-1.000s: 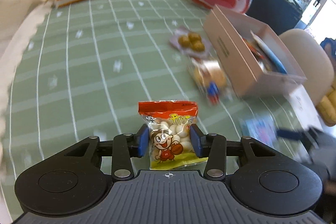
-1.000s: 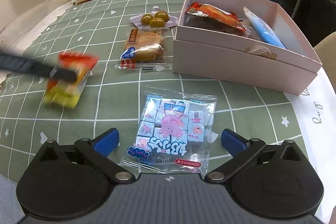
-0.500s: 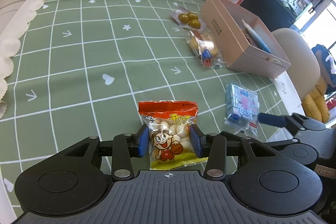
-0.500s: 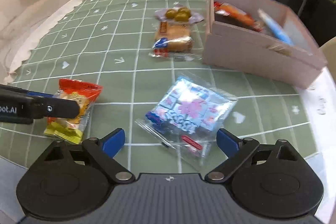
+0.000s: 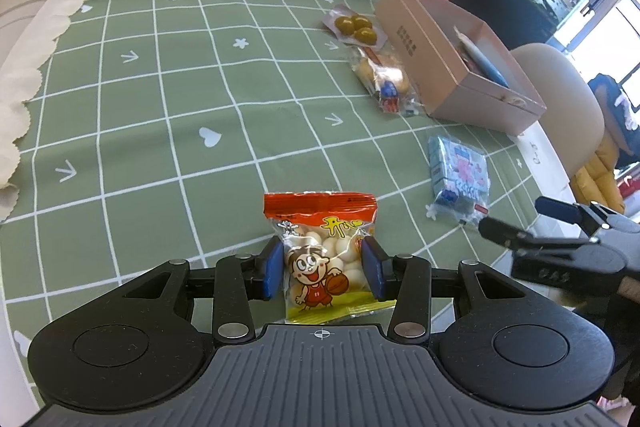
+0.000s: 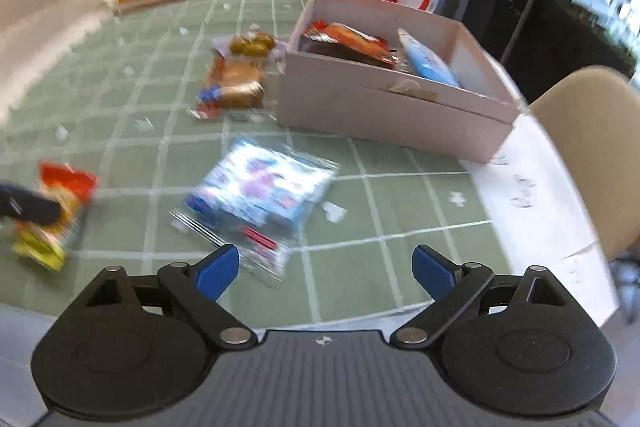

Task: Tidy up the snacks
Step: 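Carry both held snacks up and over to the pink box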

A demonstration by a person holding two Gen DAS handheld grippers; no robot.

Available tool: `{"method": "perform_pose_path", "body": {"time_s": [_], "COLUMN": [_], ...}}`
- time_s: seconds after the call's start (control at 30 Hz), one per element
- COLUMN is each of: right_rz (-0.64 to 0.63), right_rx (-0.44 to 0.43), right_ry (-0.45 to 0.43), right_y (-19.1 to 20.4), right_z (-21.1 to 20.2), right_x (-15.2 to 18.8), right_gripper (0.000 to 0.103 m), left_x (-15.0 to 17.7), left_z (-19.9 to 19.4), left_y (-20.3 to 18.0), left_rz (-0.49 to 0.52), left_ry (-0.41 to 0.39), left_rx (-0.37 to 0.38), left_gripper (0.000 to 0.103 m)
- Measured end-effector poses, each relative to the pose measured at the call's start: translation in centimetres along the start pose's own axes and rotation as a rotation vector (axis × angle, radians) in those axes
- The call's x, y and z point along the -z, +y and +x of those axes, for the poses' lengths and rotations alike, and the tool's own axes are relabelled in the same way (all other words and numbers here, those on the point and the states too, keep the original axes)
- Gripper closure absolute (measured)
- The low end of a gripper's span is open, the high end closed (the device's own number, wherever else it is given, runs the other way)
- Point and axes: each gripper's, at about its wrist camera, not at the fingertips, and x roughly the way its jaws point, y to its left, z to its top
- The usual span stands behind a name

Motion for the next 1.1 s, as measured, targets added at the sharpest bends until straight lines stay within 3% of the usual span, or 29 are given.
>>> {"method": "perform_pose_path", "body": {"time_s": [0.1,0.33,0.57,0.7,0.8,0.87,1.1], "right_rz": [0.058,0.048,0.204,0.204,0.162,0.113,0.053], "right_rx": [-0.054,-0.041,-0.086,-0.061,-0.073,-0.095,-0.114], "right_ry": [-0.008,-0.033,0.041,0.087,0.072,0.071,0.035], "right_y": [0.1,1.3,0.8,1.2,1.4,1.1,-2.5], "right_z": [-0.1,0.6,3.4,5.2,4.7,3.9,-1.0], "right_x": [-1.0,-2.2,-3.7,-4.5,-4.4,-4.1,-2.5], "right_gripper": [0.008,0.008,0.008,0.009,0.033,0.040,0.043], "left_x": [0.2,0.6,0.9,1.1,1.1,1.1,1.0], "left_z": [-0.2,-0.4,-0.4,-0.5,-0.5,-0.3,0.8], "left_y": [0.0,-0.7,-2.1,-2.8,-3.4,-3.8,-7.7], "left_rz": [0.000,0.014,0.051,0.070,0.084,0.094,0.174], "left_ry": [-0.001,0.012,0.032,0.039,0.047,0.055,0.097], "left_rx": [0.000,-0.007,-0.016,-0.025,-0.030,-0.030,0.005], "left_gripper": [0.056,0.056,0.056,0.056,0.056,0.056,0.056]}}
